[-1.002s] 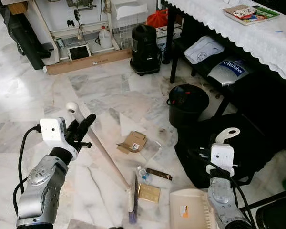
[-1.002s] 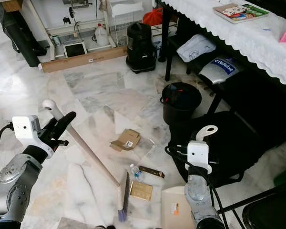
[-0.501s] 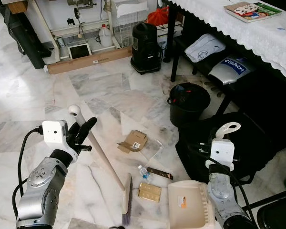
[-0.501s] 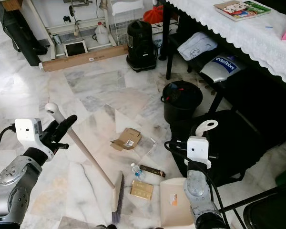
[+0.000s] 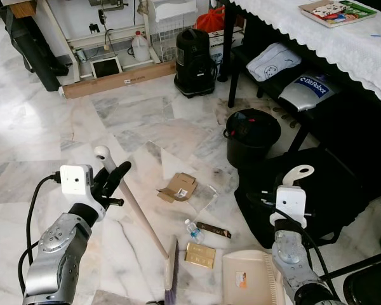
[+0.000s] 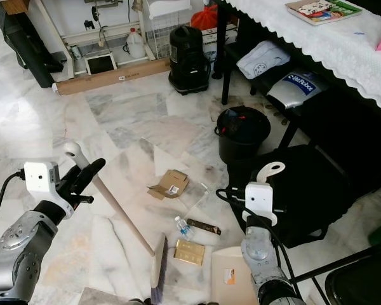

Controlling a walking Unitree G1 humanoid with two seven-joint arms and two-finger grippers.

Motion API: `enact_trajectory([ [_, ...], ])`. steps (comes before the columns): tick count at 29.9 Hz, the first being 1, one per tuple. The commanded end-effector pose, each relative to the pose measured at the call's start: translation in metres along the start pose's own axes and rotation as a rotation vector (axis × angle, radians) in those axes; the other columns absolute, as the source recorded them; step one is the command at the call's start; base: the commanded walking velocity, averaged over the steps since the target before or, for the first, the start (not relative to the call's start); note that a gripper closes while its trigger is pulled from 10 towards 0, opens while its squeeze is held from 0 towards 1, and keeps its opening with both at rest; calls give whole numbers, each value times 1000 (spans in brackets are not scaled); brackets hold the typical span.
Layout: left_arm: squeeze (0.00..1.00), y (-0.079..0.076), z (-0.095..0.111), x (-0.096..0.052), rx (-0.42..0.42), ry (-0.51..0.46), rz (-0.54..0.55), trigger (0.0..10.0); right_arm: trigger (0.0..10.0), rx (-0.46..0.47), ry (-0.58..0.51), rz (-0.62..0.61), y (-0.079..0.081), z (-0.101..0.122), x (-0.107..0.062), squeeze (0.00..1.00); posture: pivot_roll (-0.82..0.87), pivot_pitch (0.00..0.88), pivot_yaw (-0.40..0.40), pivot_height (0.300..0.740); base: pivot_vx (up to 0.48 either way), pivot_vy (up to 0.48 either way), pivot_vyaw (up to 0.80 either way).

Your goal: Sweep floor

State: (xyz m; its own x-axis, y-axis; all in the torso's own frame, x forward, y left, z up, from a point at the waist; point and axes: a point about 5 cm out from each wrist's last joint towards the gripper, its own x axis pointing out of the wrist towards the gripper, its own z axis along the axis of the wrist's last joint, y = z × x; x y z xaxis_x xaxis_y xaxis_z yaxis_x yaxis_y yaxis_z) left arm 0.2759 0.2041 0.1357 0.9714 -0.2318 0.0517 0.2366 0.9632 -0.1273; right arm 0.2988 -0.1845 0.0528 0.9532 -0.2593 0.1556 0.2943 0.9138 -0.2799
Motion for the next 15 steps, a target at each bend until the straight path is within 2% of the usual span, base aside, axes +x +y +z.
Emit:
enact_trajectory([
  [1,0,-1,-1,-2,3,2,-20,10000,10000,-11,8,8,2,-2,-1,0,95,139,53,740,0,0,0],
  [7,0,-2,-13,0,21,39,-39,10000,10000,-13,15,9,2,-4,-3,0,89,135,56,740,0,0,0],
  [10,0,-15,-16,5,-23,54,-95,10000,10000,-11,20,9,2,-5,-4,0,85,136,55,740,0,0,0],
  [15,0,-19,-18,5,-52,69,-127,10000,10000,-11,22,11,3,-5,-4,0,83,138,54,740,0,0,0],
])
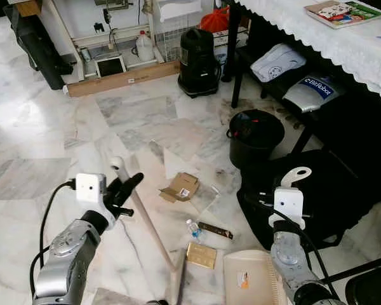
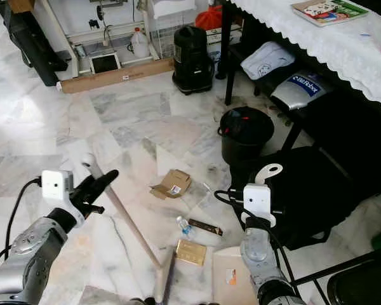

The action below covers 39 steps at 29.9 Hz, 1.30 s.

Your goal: Sweep floor

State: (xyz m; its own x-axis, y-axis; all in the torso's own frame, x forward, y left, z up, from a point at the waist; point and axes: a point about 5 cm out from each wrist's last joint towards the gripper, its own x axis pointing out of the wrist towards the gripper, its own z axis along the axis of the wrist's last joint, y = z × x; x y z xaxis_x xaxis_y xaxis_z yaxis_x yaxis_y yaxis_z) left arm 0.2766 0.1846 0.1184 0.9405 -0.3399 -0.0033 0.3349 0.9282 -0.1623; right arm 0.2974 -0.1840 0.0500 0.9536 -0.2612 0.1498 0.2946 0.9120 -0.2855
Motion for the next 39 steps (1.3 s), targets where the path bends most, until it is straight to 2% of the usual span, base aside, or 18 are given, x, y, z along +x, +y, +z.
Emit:
enact_trajectory([
  [1,0,-4,1,1,-22,2,-38,10000,10000,-5,15,12,3,-3,-2,0,83,138,55,740,0,0,0],
  [9,0,-11,-1,-3,-65,23,-105,10000,10000,6,16,29,8,-2,-3,0,85,144,51,740,0,0,0],
  [16,0,-6,3,-5,-51,36,-121,10000,10000,8,16,38,10,-1,-3,0,90,141,50,740,0,0,0],
  [24,0,-13,5,-9,-46,75,-216,10000,10000,6,18,40,11,-1,-3,0,88,130,49,740,0,0,0],
  [29,0,0,18,-7,13,21,-138,10000,10000,3,18,32,9,-1,-2,0,88,121,50,740,0,0,0],
  [39,0,14,28,-7,116,-21,-34,10000,10000,6,13,33,11,1,-1,0,83,106,50,740,0,0,0],
])
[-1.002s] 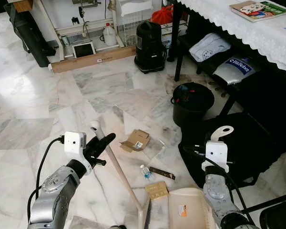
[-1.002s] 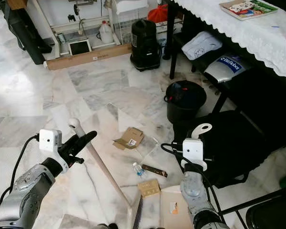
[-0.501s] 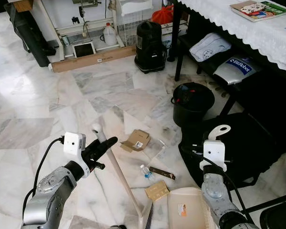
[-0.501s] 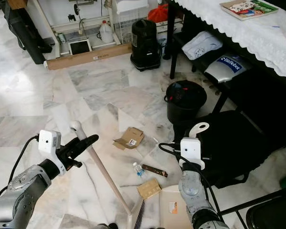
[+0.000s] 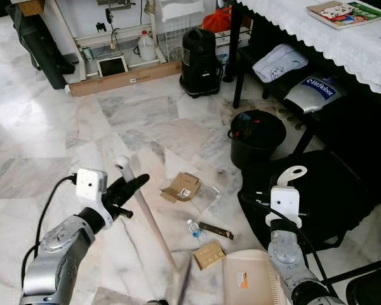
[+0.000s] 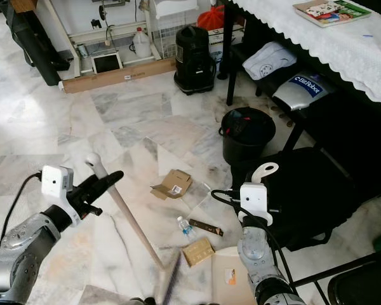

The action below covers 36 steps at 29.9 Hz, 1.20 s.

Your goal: Sweep floor

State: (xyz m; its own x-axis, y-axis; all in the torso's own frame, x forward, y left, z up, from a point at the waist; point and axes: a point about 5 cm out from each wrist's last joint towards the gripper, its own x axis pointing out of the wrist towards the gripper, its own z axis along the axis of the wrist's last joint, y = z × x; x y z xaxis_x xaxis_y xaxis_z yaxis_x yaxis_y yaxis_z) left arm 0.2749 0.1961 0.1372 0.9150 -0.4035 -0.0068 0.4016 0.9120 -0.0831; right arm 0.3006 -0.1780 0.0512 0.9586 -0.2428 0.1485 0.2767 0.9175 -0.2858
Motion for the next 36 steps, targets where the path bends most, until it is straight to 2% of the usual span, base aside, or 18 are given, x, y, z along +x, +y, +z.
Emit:
enact_trajectory([
  [1,0,8,8,-2,52,-31,45,10000,10000,3,16,14,4,-2,-3,0,84,104,51,740,0,0,0],
  [5,0,9,5,2,92,-36,68,10000,10000,2,15,15,5,-2,-3,0,81,101,50,740,0,0,0],
  [12,0,-3,-17,17,80,-25,78,10000,10000,7,2,2,3,0,-1,0,61,107,48,740,0,0,0],
  [19,0,-5,-29,33,-36,-17,61,10000,10000,6,-2,-3,0,-1,-3,0,47,119,45,740,0,0,0],
  [25,0,-7,-26,38,-62,-36,45,10000,10000,5,1,-4,0,-2,-4,0,45,123,44,740,0,0,0],
  [27,0,-11,-26,40,-72,-37,25,10000,10000,5,3,-2,0,-3,-5,0,45,123,44,740,0,0,0],
  [30,0,-17,-29,42,-178,-20,-37,10000,10000,6,7,4,2,-3,-5,0,43,121,45,740,0,0,0],
  [36,0,-23,-29,43,-274,0,-154,10000,10000,8,7,8,4,-2,-5,0,46,112,48,740,0,0,0],
])
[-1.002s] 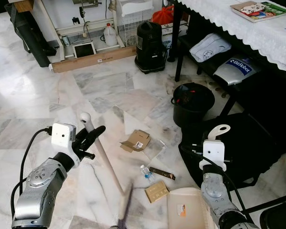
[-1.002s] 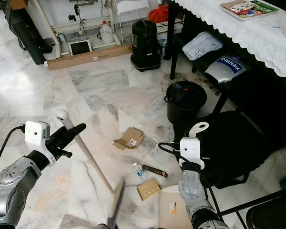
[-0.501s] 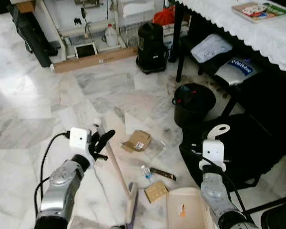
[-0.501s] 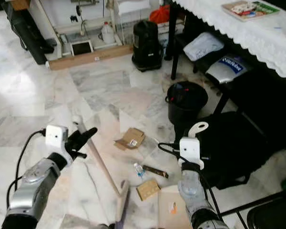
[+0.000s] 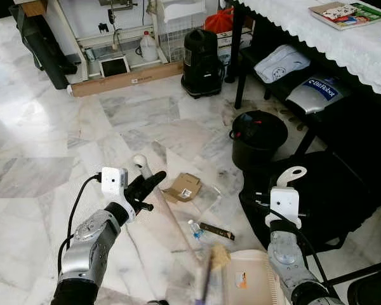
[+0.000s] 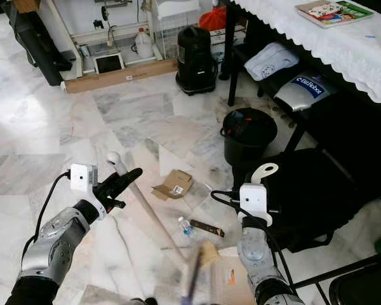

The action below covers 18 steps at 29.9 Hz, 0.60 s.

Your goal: Sweep floor

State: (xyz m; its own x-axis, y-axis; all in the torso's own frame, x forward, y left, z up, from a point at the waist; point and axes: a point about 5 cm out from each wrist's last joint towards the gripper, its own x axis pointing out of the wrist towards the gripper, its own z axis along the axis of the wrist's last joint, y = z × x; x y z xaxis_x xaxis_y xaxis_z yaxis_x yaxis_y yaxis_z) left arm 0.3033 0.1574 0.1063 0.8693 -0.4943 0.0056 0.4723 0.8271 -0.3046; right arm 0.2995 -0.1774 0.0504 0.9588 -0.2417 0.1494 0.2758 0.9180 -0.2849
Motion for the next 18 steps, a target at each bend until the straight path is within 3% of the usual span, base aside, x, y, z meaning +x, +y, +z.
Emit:
enact_trajectory([
  [1,0,-3,3,2,-57,-1,-70,10000,10000,8,9,8,3,-1,-3,0,46,112,48,740,0,0,0],
  [6,0,-4,4,2,-66,2,-83,10000,10000,8,9,8,3,-1,-3,0,48,111,48,740,0,0,0],
  [7,0,-10,5,1,-95,15,-145,10000,10000,9,10,9,4,-1,-3,0,51,104,49,740,0,0,0],
  [10,0,-16,10,0,-116,11,-194,10000,10000,11,11,11,5,-1,-3,0,55,102,48,740,0,0,0],
  [18,0,-13,33,-1,-52,-77,-135,10000,10000,14,10,15,7,0,-2,0,55,106,48,740,0,0,0],
])
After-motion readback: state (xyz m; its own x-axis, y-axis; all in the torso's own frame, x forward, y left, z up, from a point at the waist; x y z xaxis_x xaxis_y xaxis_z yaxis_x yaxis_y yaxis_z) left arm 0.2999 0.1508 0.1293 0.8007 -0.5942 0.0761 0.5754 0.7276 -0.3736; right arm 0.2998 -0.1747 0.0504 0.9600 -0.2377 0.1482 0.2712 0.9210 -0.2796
